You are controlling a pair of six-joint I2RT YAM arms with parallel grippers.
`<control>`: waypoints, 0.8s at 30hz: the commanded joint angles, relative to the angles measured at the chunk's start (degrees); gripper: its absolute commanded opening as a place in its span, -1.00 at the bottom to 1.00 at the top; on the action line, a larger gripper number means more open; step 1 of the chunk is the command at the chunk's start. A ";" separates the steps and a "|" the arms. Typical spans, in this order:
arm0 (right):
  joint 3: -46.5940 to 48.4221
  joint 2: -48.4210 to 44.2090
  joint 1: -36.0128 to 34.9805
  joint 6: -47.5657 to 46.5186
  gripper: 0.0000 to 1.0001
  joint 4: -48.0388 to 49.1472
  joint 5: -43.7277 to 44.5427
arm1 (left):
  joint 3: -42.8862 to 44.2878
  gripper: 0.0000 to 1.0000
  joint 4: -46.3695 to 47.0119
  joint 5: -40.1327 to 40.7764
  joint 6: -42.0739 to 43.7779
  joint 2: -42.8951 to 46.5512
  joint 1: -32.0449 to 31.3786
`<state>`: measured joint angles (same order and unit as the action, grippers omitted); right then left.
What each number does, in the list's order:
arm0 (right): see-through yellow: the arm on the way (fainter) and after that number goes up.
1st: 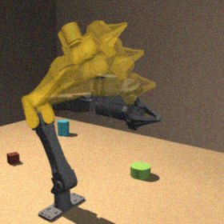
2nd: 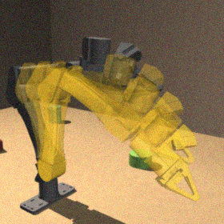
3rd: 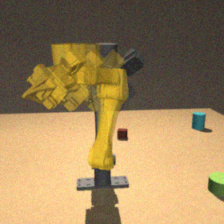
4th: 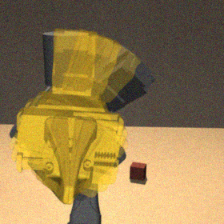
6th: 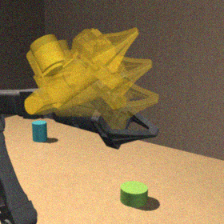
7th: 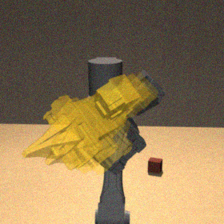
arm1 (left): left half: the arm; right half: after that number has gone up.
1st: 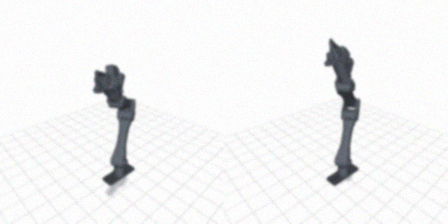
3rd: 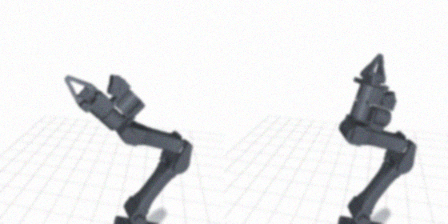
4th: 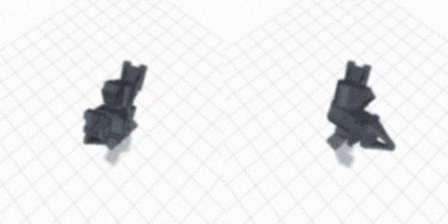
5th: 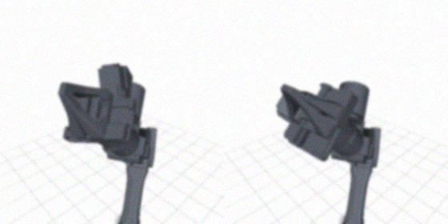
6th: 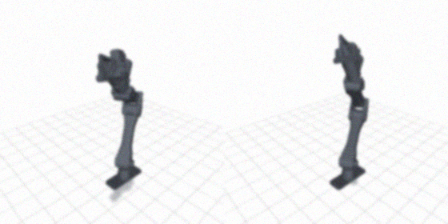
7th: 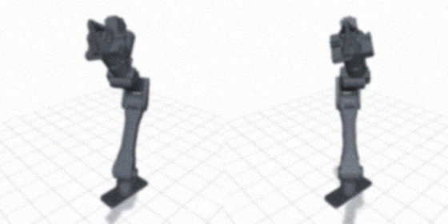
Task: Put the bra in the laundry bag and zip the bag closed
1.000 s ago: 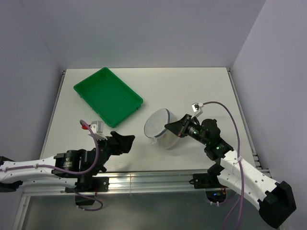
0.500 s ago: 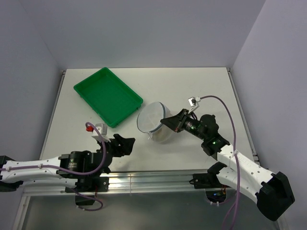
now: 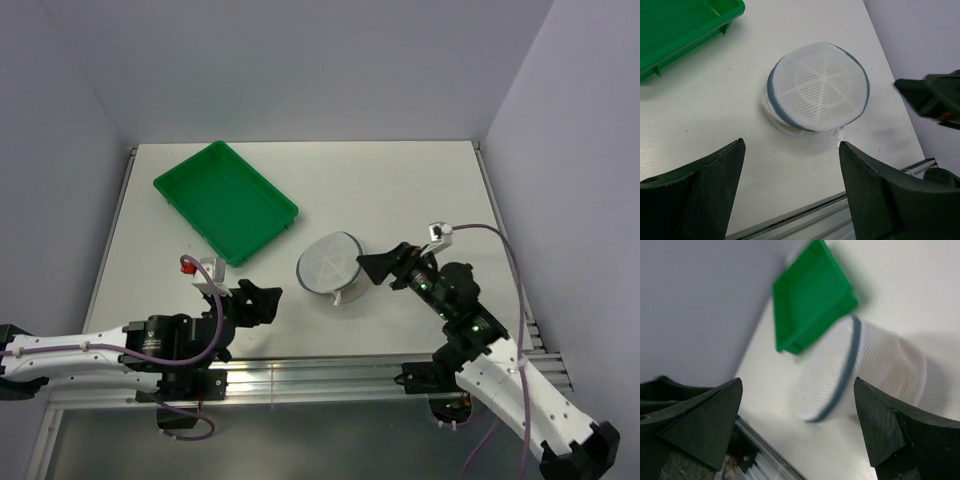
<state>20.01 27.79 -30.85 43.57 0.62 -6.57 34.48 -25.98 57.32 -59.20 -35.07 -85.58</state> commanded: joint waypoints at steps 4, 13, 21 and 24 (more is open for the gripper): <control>8.64 -13.89 0.27 -6.57 0.99 -15.55 10.51 | 3.84 0.66 -0.56 1.48 1.54 1.67 -0.20; 13.12 -32.96 0.35 -11.49 0.99 -25.32 30.97 | -0.10 0.68 8.74 -3.53 11.29 14.31 -0.11; 11.81 -35.00 0.27 -10.53 0.99 -25.85 32.41 | -1.52 0.64 5.15 -2.65 9.63 19.60 -0.11; 11.37 -33.69 0.27 -9.73 0.99 -25.50 31.79 | -0.39 0.66 2.35 -1.07 7.35 17.76 -0.20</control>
